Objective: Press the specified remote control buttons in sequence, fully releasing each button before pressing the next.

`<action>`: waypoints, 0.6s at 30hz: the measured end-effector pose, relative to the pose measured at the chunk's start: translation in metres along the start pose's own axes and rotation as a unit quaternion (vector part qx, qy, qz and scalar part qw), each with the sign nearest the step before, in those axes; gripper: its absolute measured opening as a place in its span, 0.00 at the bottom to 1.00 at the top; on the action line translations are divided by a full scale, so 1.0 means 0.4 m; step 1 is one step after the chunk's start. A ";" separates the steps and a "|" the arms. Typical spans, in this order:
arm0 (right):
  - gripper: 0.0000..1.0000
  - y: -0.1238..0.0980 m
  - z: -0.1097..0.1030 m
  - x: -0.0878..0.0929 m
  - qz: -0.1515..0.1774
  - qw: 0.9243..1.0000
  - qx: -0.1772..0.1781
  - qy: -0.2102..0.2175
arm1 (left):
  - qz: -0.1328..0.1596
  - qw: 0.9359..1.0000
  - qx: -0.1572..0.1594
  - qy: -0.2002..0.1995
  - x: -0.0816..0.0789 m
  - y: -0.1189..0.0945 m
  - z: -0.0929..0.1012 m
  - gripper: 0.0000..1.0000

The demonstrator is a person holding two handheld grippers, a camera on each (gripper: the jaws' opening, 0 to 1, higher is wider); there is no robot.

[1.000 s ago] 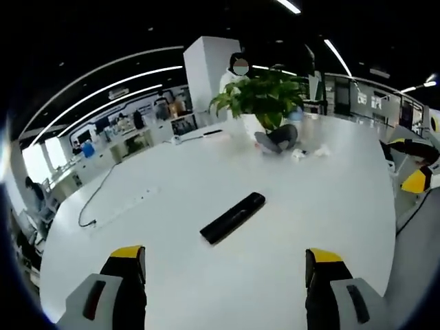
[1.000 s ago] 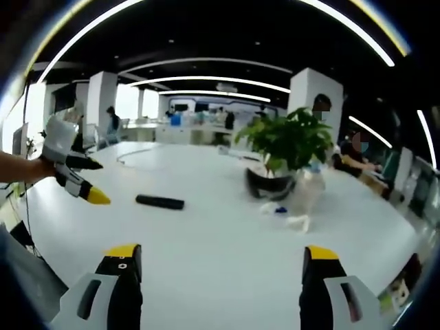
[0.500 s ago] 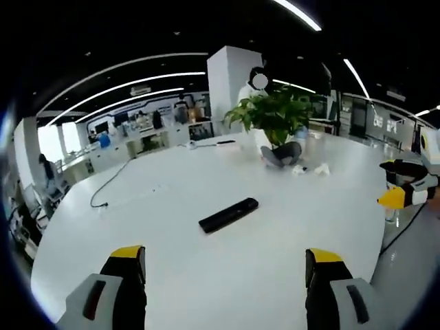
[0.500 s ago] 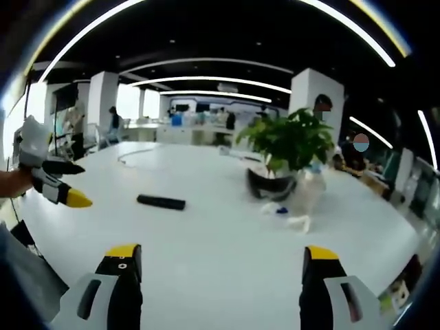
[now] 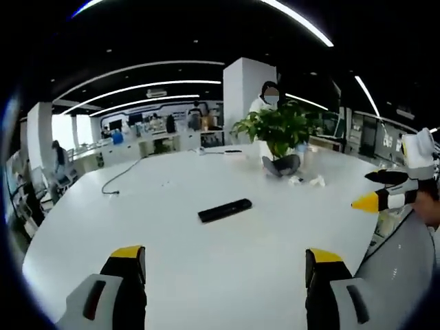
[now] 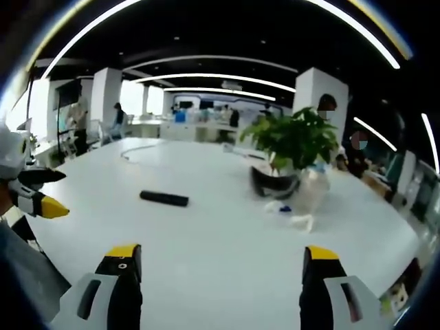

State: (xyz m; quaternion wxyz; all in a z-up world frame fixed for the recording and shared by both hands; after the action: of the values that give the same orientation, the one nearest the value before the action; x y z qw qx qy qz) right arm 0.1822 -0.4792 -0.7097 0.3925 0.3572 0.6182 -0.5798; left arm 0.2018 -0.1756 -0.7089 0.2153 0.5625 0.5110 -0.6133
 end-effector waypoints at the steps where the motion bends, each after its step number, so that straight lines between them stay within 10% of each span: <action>1: 0.96 0.000 0.000 0.001 0.000 1.000 0.000 0.000 | -0.003 1.000 -0.007 0.000 0.005 -0.003 -0.001 1.00; 18: 0.96 0.000 0.004 0.002 -0.003 1.000 0.011 -0.002 | -0.005 0.998 -0.059 0.010 0.048 -0.035 -0.035 1.00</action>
State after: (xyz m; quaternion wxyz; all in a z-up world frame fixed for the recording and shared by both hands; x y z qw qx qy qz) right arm 0.1821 -0.4809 -0.7104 0.3882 0.3584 0.6121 -0.5884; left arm 0.1912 -0.1522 -0.7189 0.2394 0.5527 0.5510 -0.5775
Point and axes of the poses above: the point that each gripper's makers call its tool centre point, and the gripper's own axes: y roughly forward along the fingers, z roughly to its right, x roughly out of its underside, the point moved 6 cm from there along -y, roughly backward along the fingers, and after that the axes turned 9 degrees about y, right-handed, at the moved point
